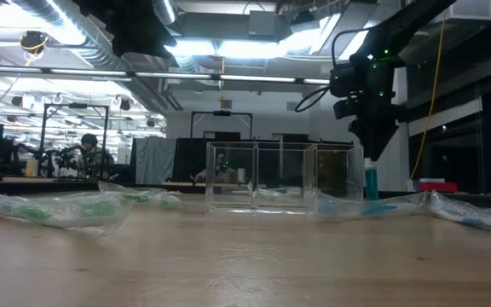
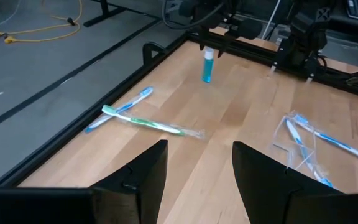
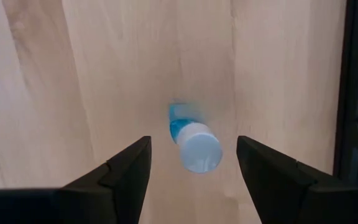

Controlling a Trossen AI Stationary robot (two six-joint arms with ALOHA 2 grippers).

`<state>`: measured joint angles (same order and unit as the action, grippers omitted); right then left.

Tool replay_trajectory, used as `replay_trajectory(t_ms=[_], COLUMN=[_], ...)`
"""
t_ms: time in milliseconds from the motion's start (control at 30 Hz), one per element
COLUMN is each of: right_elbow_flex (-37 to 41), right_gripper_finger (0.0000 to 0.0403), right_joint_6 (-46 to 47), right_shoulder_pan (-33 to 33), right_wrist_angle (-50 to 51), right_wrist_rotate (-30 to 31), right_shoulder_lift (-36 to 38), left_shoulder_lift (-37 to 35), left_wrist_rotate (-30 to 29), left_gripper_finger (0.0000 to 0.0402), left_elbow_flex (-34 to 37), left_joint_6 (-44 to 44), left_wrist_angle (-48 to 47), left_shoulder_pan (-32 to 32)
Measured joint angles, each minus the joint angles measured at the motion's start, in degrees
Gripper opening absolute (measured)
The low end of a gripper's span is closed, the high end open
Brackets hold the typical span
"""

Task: Pick & Place toothbrushing station
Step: Put the top blue mouthwash into the transparent organizer

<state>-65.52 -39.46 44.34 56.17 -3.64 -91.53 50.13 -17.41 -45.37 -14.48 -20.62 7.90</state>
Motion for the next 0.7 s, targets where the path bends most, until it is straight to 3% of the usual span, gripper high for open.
replay_trajectory(t_ms=[367,700], right_elbow_flex=[0.0,0.0], right_gripper_finger=[0.0151,0.0114], right_joint_6=[0.21,1.08], right_shoulder_pan=[0.5,0.54], right_wrist_angle=[-0.05,-0.05], right_wrist_rotate=[-1.32,-1.53], right_shoulder_lift=[0.0,-0.01], left_shoulder_lift=[0.0,0.0], left_wrist_rotate=[0.21,0.6], left_gripper_finger=[0.0176,0.0176], left_elbow_flex=[0.0,0.0], left_joint_6=[0.0,-0.09], left_wrist_angle=[0.0,0.0], left_shoulder_pan=[0.0,0.0])
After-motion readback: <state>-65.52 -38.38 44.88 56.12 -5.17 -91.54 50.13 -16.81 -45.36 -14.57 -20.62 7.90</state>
